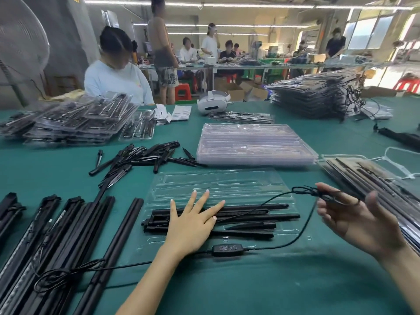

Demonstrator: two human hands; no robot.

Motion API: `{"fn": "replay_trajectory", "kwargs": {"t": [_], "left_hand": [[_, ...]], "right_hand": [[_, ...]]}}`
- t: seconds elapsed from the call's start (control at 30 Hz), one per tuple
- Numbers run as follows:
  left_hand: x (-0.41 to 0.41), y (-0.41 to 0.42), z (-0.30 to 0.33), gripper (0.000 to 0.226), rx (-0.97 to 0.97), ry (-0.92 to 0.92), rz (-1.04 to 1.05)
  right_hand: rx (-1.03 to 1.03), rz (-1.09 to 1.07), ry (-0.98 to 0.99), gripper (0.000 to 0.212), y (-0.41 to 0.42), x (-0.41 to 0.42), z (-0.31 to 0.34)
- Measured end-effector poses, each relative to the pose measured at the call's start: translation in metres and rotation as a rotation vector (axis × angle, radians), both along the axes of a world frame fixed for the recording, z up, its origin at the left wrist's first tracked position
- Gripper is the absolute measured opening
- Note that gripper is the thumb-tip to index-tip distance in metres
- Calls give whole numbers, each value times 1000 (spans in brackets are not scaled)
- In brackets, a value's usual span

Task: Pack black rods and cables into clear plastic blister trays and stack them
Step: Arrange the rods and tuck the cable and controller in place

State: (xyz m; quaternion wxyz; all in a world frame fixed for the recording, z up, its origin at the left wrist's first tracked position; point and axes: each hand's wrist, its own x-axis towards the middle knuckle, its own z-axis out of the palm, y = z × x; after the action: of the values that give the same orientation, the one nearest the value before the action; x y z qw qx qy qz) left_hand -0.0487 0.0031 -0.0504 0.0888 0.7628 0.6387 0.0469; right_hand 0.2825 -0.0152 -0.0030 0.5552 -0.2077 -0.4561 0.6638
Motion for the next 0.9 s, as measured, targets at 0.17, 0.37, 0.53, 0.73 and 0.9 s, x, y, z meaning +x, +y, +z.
{"fn": "replay_trajectory", "kwargs": {"t": [0.17, 0.37, 0.53, 0.73, 0.9], "left_hand": [[2, -4, -5, 43, 90, -43, 21], [1, -4, -6, 43, 102, -65, 25], [1, -5, -6, 43, 104, -50, 29], [2, -6, -4, 43, 98, -54, 29], [1, -6, -4, 43, 96, -57, 27]], "right_hand": [[155, -214, -352, 62, 15, -5, -13], [212, -281, -374, 35, 32, -29, 0], [333, -230, -485, 19, 33, -37, 12], [481, -512, -799, 40, 33, -41, 18], [631, -797, -1245, 24, 34, -48, 18]]}}
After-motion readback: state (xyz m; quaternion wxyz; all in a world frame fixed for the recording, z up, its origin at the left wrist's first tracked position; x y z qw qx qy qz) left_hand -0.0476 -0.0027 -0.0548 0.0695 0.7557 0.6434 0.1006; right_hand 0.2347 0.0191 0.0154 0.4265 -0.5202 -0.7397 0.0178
